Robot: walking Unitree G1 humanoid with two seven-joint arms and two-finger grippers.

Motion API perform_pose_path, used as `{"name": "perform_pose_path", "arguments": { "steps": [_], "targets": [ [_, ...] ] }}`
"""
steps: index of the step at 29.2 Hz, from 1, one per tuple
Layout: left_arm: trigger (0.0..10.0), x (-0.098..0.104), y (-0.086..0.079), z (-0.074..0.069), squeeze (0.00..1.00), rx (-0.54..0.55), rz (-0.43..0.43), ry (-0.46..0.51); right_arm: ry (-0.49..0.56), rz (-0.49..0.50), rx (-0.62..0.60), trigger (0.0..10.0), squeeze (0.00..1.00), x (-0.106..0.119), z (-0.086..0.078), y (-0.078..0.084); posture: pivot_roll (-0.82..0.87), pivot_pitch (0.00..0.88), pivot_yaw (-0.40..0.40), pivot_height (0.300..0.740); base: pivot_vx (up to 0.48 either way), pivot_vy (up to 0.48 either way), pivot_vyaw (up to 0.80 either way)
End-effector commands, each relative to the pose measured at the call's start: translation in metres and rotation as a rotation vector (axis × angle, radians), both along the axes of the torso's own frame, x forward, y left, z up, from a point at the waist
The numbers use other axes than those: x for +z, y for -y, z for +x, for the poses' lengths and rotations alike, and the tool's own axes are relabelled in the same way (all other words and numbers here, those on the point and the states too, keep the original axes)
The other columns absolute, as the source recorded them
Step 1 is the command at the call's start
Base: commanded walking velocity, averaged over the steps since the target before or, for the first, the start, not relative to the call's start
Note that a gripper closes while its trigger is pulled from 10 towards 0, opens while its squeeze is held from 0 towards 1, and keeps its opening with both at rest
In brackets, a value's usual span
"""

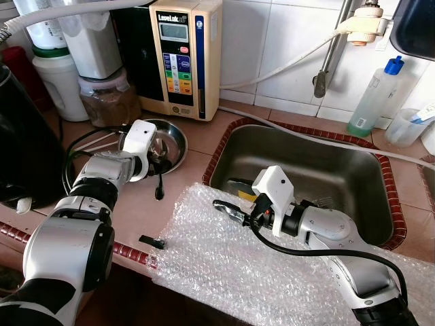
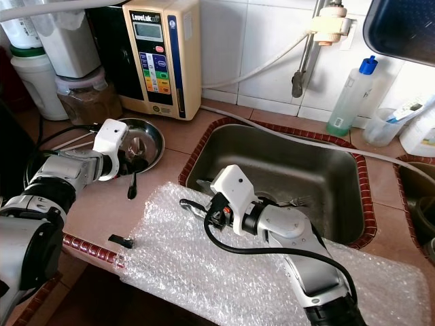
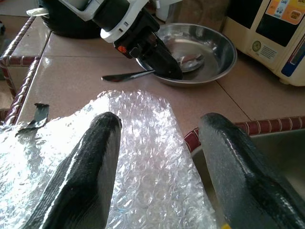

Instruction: Kitchen organization

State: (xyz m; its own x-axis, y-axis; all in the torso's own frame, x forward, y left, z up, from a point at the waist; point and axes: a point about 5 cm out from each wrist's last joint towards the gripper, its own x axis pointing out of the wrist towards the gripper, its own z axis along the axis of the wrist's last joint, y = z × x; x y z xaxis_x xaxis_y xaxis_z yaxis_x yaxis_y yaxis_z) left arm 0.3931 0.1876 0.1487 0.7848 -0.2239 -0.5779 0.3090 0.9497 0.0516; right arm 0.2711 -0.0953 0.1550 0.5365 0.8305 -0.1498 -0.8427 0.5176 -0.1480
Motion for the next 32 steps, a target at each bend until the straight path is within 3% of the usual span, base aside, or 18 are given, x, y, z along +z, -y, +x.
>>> {"name": "perform_pose_path", "arguments": {
  "steps": [1, 7, 32],
  "targets": [
    [0.0, -0.0049, -0.0071, -0.0030, 0.00, 0.029, -0.005, -0.031, 0.012, -0.003, -0.001, 10.0, 0.00, 0.0019, 0.0014, 0.0013, 0.02, 0.000, 0.040, 0.740, 0.000, 0.000, 0.00],
    [0.0, -0.0008, -0.0075, -0.0018, 0.00, 0.050, -0.055, -0.027, 0.014, -0.003, -0.004, 10.0, 0.00, 0.0024, 0.0020, 0.0018, 0.02, 0.000, 0.041, 0.740, 0.000, 0.000, 0.00],
    [0.0, 0.0015, -0.0112, -0.0010, 0.00, 0.082, -0.076, -0.014, 0.011, -0.004, -0.003, 10.0, 0.00, 0.0022, 0.0026, 0.0019, 0.02, 0.000, 0.038, 0.740, 0.000, 0.000, 0.00]
  ]
}}
